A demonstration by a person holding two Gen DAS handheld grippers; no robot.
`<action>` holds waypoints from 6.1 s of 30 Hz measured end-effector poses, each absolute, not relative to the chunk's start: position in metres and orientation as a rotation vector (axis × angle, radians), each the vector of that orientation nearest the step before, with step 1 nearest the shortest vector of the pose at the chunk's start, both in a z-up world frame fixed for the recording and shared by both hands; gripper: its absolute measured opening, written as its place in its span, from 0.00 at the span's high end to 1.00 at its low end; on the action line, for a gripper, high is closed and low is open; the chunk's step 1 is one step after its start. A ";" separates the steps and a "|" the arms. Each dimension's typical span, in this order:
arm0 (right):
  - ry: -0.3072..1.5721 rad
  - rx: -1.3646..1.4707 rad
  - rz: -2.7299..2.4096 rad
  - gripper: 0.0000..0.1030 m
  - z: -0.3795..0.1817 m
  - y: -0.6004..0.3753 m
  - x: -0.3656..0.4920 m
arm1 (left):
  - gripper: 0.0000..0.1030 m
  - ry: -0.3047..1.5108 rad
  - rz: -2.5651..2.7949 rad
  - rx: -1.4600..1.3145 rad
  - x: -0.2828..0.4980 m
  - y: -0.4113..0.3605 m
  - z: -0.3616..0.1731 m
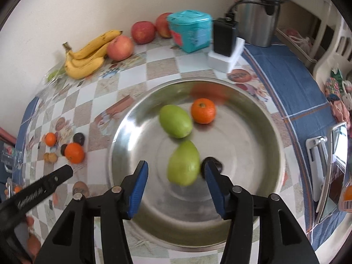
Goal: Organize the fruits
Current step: 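Move the right tool to the large orange while the left tool moves to a brown kiwi, then grasp the large orange with the right tool while the left tool grasps the brown kiwi, then carry the orange into the steel bowl and release while the left tool releases the kiwi there, then move the right tool to a dark plum while the left tool moves to a brown kiwi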
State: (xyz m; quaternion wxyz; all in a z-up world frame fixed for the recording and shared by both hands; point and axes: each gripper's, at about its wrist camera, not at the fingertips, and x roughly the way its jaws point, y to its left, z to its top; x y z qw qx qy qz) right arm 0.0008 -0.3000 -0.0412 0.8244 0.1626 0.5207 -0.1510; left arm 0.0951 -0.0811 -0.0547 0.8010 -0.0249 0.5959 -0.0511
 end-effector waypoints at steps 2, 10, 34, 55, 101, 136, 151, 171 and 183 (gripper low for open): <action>1.105 0.343 -0.297 0.47 -0.039 -0.292 0.004 | 0.50 1.270 -0.078 -0.057 0.097 -0.070 -0.054; 1.098 0.316 -0.240 0.41 -0.032 -0.267 0.016 | 0.23 1.244 0.001 -0.088 0.104 -0.041 -0.051; 1.077 0.312 -0.168 0.04 -0.042 -0.231 0.040 | 0.00 1.194 0.072 -0.105 0.114 -0.003 -0.058; 1.050 0.252 -0.033 0.04 -0.064 -0.161 0.090 | 0.01 1.196 -0.047 -0.213 0.169 0.049 -0.064; 1.074 0.310 -0.042 0.60 -0.062 -0.171 0.093 | 0.73 1.230 -0.110 -0.475 0.173 0.052 -0.054; 1.045 0.434 -0.453 0.60 -0.043 -0.366 -0.005 | 0.73 1.319 -0.528 -0.070 0.080 -0.178 -0.047; 1.050 0.422 -0.425 0.56 -0.053 -0.360 0.000 | 0.70 1.339 -0.563 -0.024 0.073 -0.190 -0.054; 1.097 0.340 -0.367 0.56 -0.035 -0.319 0.006 | 0.38 1.288 -0.255 -0.043 0.111 -0.111 -0.050; 1.079 0.279 -0.303 0.36 -0.027 -0.284 0.015 | 0.09 1.262 -0.185 -0.020 0.118 -0.088 -0.046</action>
